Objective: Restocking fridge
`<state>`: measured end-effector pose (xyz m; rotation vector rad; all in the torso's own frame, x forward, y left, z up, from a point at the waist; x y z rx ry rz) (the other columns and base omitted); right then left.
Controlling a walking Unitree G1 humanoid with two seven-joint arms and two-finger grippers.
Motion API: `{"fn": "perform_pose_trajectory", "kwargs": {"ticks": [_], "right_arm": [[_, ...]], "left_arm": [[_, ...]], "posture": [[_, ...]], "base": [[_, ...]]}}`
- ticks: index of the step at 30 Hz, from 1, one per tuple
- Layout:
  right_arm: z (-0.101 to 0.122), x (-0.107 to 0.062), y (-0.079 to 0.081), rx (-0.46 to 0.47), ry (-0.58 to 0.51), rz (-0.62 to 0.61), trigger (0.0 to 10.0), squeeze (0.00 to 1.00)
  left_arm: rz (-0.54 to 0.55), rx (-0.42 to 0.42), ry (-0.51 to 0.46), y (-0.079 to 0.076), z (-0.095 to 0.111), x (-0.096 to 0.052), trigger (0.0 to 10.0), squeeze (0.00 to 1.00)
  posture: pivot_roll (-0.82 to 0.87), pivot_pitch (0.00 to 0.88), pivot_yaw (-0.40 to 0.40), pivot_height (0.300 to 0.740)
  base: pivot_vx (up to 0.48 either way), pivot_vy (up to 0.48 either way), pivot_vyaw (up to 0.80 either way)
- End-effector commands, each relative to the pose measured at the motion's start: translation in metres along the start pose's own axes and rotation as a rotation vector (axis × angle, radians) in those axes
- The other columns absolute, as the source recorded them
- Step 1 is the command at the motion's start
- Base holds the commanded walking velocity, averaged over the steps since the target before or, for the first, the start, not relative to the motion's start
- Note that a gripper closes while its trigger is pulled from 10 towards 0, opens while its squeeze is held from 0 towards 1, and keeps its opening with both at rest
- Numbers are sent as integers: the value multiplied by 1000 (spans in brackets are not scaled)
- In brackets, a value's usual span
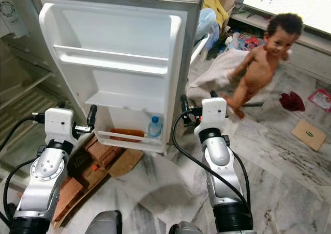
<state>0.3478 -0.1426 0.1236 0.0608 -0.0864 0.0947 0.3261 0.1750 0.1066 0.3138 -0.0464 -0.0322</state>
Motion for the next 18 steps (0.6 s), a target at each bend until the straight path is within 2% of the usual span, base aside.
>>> {"fn": "perform_pose_trajectory", "kwargs": {"ticks": [1,10,12,18], "right_arm": [[-2,-1,-4,10,8,-22,10000,0],[-6,-2,-3,14,14,-21,10000,0],[-5,-2,1,17,9,6,10000,0],[-3,-2,10,20,-1,37,10000,0]], "left_arm": [[-3,12,-6,0,3,0,10000,0],[-5,13,-5,0,4,0,10000,0],[-6,11,-5,0,4,1,10000,0],[-5,6,-8,1,5,1,10000,0]], "posture": [[56,62,-33,740],[55,59,-31,740],[55,59,-30,740],[60,59,-30,740]], "base": [[0,0,0],[0,0,0],[0,0,0],[0,-467,736]]}}
Point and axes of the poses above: a point about 5 cm out from each wrist's last joint towards the gripper, its own x axis pointing out of the wrist towards the gripper, its own z axis along the axis of the wrist's last joint, y = z × x, the point moved 6 cm from there along x, pointing out of the wrist towards the gripper, and after that the axes turned 6 degrees about x, right-handed, at the moved point
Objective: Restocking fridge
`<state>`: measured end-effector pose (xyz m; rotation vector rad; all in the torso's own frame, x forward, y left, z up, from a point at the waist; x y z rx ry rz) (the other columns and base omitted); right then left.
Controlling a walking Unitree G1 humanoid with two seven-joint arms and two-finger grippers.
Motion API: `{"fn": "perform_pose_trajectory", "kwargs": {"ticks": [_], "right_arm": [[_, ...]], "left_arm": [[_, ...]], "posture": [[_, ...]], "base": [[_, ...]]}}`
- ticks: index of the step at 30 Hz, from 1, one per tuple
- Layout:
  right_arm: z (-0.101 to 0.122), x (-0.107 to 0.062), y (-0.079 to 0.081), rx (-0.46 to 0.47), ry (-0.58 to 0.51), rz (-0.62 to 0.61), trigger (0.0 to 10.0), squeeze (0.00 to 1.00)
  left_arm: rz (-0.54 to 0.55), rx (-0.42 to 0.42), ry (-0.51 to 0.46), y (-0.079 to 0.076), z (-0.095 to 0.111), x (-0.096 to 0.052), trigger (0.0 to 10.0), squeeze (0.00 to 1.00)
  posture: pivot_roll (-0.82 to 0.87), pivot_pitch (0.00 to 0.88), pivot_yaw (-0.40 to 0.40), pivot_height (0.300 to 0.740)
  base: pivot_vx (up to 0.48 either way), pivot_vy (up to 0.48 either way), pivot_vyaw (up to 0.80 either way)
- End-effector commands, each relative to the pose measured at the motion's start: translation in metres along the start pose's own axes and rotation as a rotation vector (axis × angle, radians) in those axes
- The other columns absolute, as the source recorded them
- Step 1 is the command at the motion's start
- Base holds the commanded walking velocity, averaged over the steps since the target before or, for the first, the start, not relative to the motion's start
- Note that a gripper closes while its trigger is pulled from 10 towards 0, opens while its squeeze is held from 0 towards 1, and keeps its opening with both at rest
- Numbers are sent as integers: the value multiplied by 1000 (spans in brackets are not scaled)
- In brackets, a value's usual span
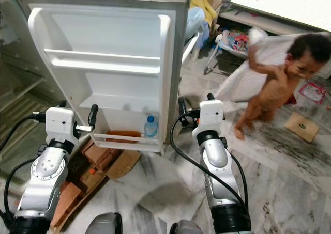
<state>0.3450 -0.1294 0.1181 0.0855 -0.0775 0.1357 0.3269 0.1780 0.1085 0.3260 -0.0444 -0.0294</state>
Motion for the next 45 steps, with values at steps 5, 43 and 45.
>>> {"fn": "perform_pose_trajectory", "kwargs": {"ticks": [5,43,45], "right_arm": [[2,0,-4,-13,-6,-2,10000,0],[-7,-2,13,18,37,109,10000,0],[-14,-5,22,37,70,171,10000,0]], "left_arm": [[-3,-3,-9,-1,4,0,10000,0],[11,23,7,0,1,-1,10000,0],[12,24,13,0,-1,-2,10000,0]], "posture": [[60,60,-29,740],[56,65,-30,740],[56,64,-30,740]], "base": [[0,-468,560],[0,-269,230],[0,-469,0]]}}
Point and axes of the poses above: a point about 5 cm out from each wrist's last joint towards the gripper, its own x axis pointing out of the wrist towards the gripper, its own z axis along the axis of the wrist's last joint, y = z × x, the point moved 6 cm from there along x, pointing out of the wrist towards the gripper, and after that the axes turned 6 degrees about x, right-handed, at the moved point
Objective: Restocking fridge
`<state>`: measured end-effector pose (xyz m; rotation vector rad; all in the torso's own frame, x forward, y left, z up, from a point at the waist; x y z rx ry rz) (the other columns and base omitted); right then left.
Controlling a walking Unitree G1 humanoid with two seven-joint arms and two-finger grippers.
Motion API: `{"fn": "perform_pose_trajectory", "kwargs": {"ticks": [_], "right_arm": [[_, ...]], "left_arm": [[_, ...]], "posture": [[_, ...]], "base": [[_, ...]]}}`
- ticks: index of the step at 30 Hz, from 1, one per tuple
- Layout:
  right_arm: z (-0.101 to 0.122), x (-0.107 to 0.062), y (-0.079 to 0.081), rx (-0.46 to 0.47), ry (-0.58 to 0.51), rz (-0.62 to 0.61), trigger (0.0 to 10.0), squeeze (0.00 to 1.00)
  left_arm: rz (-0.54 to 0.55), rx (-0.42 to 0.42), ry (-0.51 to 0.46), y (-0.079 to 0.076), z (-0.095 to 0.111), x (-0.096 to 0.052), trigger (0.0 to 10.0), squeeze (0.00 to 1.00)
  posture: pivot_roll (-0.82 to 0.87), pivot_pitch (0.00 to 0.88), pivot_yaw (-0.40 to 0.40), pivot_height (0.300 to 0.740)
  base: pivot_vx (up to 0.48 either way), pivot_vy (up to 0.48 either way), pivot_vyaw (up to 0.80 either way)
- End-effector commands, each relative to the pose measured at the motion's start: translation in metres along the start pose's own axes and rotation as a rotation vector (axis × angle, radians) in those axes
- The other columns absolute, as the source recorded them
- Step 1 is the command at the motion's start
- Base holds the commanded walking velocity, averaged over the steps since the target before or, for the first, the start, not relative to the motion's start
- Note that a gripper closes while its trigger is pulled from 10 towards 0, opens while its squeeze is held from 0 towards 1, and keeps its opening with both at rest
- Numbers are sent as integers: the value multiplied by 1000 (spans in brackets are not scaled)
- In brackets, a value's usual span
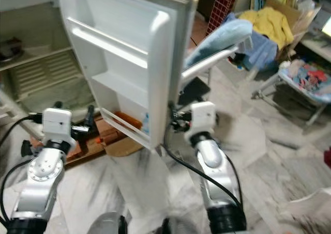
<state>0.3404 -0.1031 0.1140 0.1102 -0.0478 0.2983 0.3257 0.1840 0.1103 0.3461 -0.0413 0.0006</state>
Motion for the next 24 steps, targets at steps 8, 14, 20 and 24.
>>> {"fn": "perform_pose_trajectory", "kwargs": {"ticks": [8,14,20,24], "right_arm": [[-8,10,-2,-18,60,61,10000,0],[-4,30,2,-40,51,109,10000,0],[5,56,10,4,36,148,10000,0],[12,69,14,23,27,154,10000,0]], "left_arm": [[7,-17,57,-2,-11,-6,10000,0],[41,-63,120,6,-20,-10,10000,0],[54,-112,261,12,-46,-25,10000,0],[58,-118,273,15,-47,-27,10000,0]], "posture": [[61,69,-27,740],[103,79,-36,740],[143,88,-44,740],[159,91,-47,740]], "base": [[0,-474,0],[0,0,750],[0,0,800],[0,0,800]]}}
Point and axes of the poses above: a point about 5 cm out from each wrist's last joint towards the gripper, its own x axis pointing out of the wrist towards the gripper, its own z axis along the axis of the wrist's last joint, y = z × x, the point moved 6 cm from there along x, pointing out of the wrist towards the gripper, and after that the axes turned 6 degrees about x, right-handed, at the moved point
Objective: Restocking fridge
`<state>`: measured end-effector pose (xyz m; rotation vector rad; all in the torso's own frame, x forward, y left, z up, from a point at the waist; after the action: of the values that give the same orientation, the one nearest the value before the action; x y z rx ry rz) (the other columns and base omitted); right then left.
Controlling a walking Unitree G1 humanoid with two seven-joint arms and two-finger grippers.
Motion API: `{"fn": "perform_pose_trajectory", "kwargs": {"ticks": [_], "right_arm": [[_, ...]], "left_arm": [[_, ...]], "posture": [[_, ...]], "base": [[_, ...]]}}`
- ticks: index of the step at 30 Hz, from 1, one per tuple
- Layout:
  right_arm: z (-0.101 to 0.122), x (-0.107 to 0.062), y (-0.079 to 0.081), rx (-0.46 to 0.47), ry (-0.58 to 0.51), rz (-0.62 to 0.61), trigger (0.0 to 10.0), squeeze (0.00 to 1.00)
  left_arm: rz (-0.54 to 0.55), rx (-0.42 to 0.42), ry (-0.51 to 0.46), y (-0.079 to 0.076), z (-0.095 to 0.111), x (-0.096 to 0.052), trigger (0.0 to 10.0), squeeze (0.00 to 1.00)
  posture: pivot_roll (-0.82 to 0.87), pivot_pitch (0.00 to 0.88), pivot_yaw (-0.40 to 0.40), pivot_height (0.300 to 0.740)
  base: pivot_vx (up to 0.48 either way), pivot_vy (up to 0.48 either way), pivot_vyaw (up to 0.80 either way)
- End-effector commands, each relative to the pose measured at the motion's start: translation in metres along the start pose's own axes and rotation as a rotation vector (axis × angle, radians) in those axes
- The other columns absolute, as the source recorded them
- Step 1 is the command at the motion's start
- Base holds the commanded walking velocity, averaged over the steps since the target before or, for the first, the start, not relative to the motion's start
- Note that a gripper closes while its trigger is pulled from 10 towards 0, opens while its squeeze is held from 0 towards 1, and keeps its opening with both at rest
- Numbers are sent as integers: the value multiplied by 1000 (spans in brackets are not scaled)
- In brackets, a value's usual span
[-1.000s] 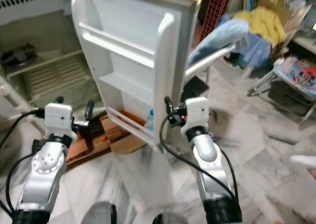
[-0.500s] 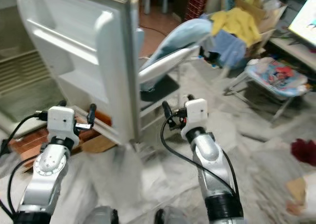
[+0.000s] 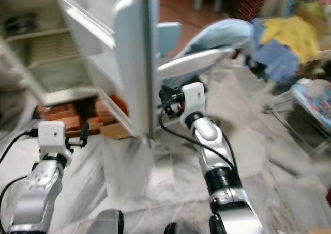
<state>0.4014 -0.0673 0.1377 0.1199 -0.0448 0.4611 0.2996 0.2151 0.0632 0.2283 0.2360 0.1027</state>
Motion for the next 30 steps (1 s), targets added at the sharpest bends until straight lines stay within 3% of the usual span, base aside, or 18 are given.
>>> {"fn": "perform_pose_trajectory", "kwargs": {"ticks": [1,7,12,14,15,16,23,26,30], "right_arm": [[-1,4,-4,8,9,-7,10000,0],[8,11,-14,-4,-28,-65,10000,0],[9,1,-24,8,-56,-114,10000,0],[8,-13,-28,7,-77,-133,10000,0],[6,-29,-30,12,-89,-156,10000,0],[6,-29,-30,12,-89,-156,10000,0],[-15,-82,-28,-3,-70,-246,10000,0],[-20,-96,-31,1,-54,-285,10000,0],[-17,-101,-32,-4,-44,-307,10000,0]], "left_arm": [[6,-5,-23,2,10,-1,10000,0],[-10,-7,-46,3,17,-2,10000,0],[-22,-16,-61,1,19,-4,10000,0],[-32,-30,-76,0,21,-6,10000,0],[-31,-28,-84,0,23,-7,10000,0],[-31,-28,-84,0,23,-7,10000,0],[-45,-28,-95,-1,23,-15,10000,0],[-50,-30,-91,-1,21,-18,10000,0],[-62,-33,-94,-5,21,-18,10000,0]], "posture": [[173,93,-50,740],[170,92,-53,740],[161,94,-51,740],[152,92,-52,740],[140,88,-49,740],[140,88,-49,740],[105,77,-45,740],[100,75,-42,740],[96,76,-41,740]], "base": [[0,0,800],[0,0,517],[0,0,0],[169,0,0],[382,0,0],[382,0,0],[416,0,0],[430,0,0],[480,0,0]]}}
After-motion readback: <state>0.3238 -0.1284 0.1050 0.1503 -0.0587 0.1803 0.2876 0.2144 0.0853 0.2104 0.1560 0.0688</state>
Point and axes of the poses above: a point about 5 cm out from each wrist's last joint towards the gripper, its own x axis pointing out of the wrist towards the gripper, its own z axis along the axis of the wrist's last joint, y = z × x, the point moved 6 cm from there along x, pointing out of the wrist towards the gripper, and after that the axes turned 6 degrees about x, right-handed, at the moved point
